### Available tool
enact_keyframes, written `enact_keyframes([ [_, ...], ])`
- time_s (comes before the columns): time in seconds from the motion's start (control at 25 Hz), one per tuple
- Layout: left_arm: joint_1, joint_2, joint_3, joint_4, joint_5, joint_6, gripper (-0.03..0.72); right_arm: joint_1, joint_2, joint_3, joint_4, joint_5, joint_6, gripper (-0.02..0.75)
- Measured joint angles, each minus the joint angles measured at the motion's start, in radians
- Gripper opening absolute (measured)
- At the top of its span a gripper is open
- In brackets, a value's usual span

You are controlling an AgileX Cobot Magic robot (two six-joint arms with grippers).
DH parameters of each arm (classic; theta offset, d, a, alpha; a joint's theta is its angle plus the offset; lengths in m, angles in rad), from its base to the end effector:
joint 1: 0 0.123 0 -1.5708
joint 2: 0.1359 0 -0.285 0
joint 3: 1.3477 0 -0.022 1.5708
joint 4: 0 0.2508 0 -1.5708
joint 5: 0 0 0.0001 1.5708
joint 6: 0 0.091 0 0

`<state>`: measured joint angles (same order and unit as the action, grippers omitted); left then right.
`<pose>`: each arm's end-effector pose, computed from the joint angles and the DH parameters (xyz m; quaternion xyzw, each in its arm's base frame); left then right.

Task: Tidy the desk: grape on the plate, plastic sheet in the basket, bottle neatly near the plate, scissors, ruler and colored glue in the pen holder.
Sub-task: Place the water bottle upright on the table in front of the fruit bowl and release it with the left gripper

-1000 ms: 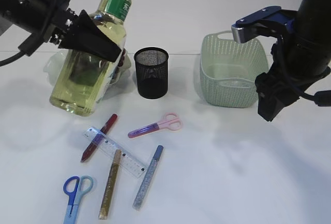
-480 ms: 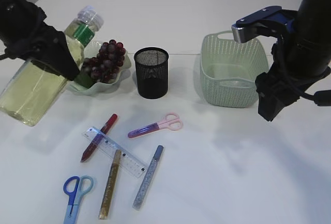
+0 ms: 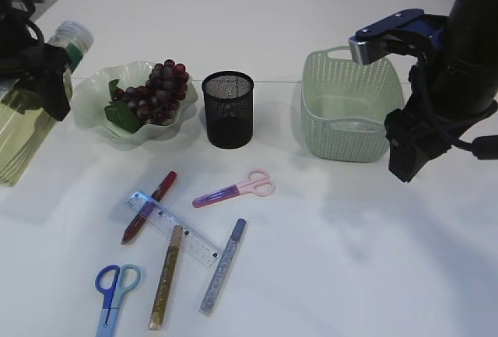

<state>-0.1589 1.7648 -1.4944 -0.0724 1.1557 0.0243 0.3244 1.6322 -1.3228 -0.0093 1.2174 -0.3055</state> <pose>0.3583 -0.0635 0.2802 0.0802 0.9894 -0.0423 0.1130 0.3009 0.1003 0.2784 -0.3104 0.9483 -0.0038 0.0656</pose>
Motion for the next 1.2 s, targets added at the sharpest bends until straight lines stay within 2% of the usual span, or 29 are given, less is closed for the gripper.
enact_keyframes([
  [0.36, 0.019, 0.0, 0.0, 0.104, -0.114, -0.163, 0.447, 0.0, 0.0, 0.0, -0.021, 0.0, 0.0, 0.565],
  [0.6, 0.021, 0.0, 0.016, 0.193, -0.267, -0.274, 0.447, 0.0, 0.0, 0.0, -0.027, 0.0, 0.0, 0.565],
  [0.88, 0.021, 0.0, 0.188, 0.212, -0.517, -0.358, 0.447, 0.0, 0.0, 0.0, -0.044, 0.0, 0.0, 0.565],
  [1.2, 0.021, -0.11, 0.405, 0.216, -0.837, -0.378, 0.447, 0.0, 0.0, 0.0, -0.079, 0.0, 0.079, 0.565],
])
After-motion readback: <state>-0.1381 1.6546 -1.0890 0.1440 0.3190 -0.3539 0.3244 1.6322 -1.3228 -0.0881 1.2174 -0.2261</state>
